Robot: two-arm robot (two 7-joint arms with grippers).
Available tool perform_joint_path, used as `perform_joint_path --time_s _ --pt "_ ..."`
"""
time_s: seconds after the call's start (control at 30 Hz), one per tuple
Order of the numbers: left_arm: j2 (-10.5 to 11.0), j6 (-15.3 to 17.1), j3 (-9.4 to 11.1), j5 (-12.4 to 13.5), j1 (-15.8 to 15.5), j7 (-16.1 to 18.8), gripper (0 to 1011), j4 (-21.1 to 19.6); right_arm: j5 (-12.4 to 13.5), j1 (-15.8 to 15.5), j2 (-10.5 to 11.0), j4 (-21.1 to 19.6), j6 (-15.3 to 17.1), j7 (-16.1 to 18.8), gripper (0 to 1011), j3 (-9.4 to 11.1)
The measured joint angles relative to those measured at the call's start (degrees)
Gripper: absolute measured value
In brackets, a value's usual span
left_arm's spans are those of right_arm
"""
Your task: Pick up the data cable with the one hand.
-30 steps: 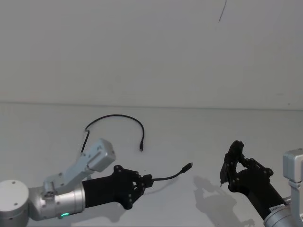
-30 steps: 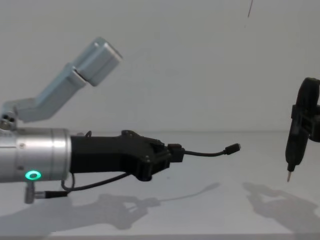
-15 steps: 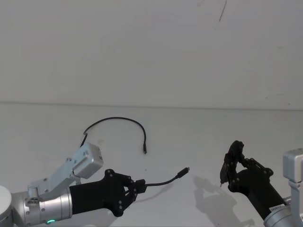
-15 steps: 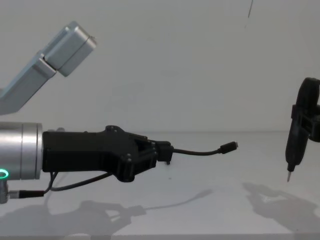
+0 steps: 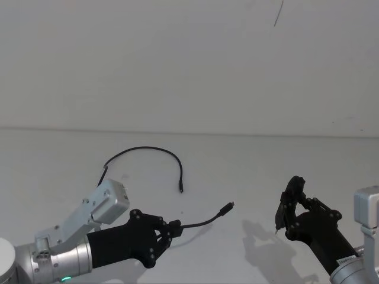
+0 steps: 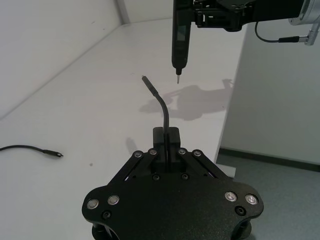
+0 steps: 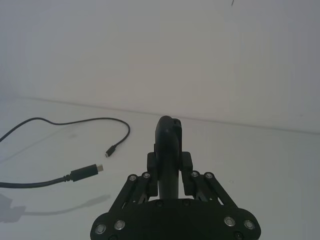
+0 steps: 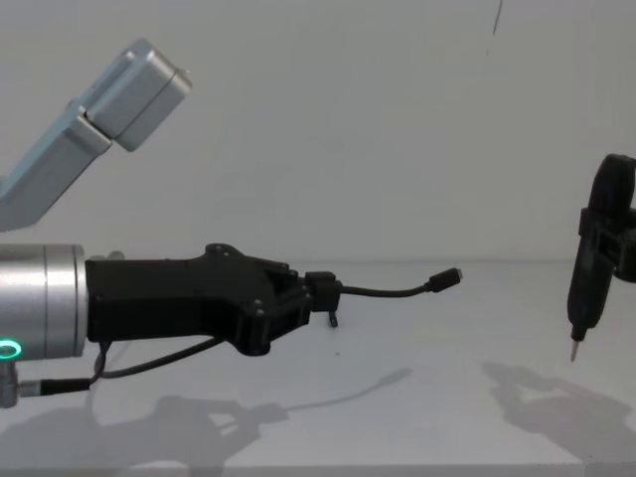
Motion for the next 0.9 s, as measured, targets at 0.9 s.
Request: perform_joint_path --time_s 0.9 --pt "-0.26 -0.34 0.58 0.19 0.06 1.65 51 -0.07 3.55 1.90 -2.30 -2.68 2.41 1.71 269 0.71"
